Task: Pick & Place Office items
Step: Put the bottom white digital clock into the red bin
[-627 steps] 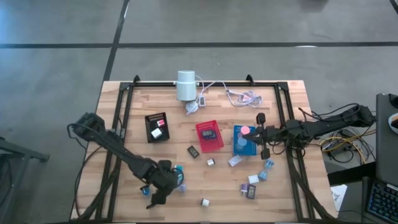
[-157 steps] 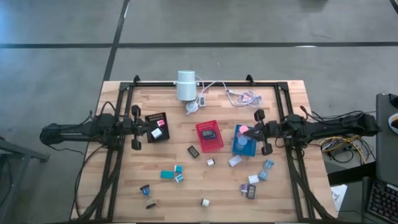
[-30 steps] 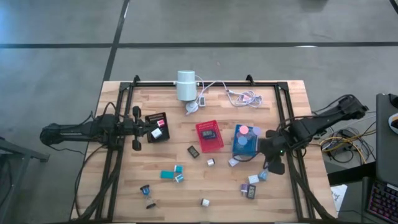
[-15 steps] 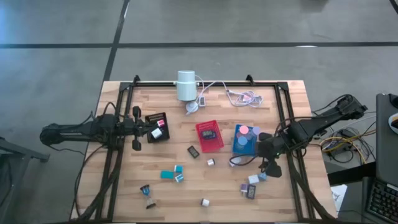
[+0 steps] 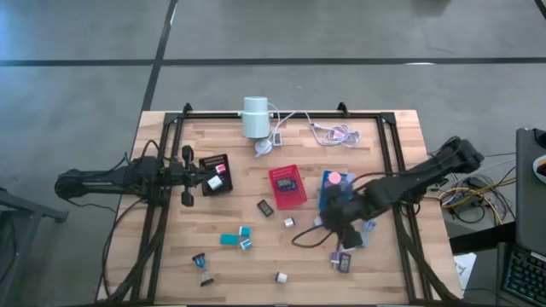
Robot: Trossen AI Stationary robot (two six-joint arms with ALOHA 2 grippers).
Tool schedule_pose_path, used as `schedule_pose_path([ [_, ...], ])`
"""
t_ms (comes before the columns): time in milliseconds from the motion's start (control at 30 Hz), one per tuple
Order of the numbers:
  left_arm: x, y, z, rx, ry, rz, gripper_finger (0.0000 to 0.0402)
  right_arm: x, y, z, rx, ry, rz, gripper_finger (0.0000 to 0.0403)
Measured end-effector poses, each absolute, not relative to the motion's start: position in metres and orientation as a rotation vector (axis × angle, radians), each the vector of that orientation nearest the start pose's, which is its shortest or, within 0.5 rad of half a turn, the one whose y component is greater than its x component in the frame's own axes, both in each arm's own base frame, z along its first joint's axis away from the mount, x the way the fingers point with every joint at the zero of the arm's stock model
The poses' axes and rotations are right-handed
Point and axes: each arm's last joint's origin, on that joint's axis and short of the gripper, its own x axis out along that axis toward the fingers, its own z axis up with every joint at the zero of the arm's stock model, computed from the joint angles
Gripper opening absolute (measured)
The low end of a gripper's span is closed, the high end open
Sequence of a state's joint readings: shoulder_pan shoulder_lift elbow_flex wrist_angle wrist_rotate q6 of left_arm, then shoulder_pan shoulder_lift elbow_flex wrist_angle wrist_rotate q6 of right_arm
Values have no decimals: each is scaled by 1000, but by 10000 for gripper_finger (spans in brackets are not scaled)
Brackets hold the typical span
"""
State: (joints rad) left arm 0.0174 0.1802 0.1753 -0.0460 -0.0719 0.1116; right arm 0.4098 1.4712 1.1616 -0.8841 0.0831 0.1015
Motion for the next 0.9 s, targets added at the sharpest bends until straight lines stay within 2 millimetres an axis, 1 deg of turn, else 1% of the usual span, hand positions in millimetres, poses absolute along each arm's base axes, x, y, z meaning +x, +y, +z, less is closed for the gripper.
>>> schedule_pose_path([
  [133,102,4,205,109,56,86,5,282,115,238,-324,1245,298,249],
  [267,102,4,205,108,56,86,5,298,120,214,-400,1333,351,249],
  [400,102,4,205,111,56,86,5,310,120,196,-434,1386,382,249],
  [533,102,4,205,117,56,86,5,316,116,185,-446,1425,389,249],
  [667,102,4,205,112,56,86,5,316,108,175,-402,1467,397,249],
  [900,102,4,205,117,56,86,5,319,100,165,-380,1496,384,248],
])
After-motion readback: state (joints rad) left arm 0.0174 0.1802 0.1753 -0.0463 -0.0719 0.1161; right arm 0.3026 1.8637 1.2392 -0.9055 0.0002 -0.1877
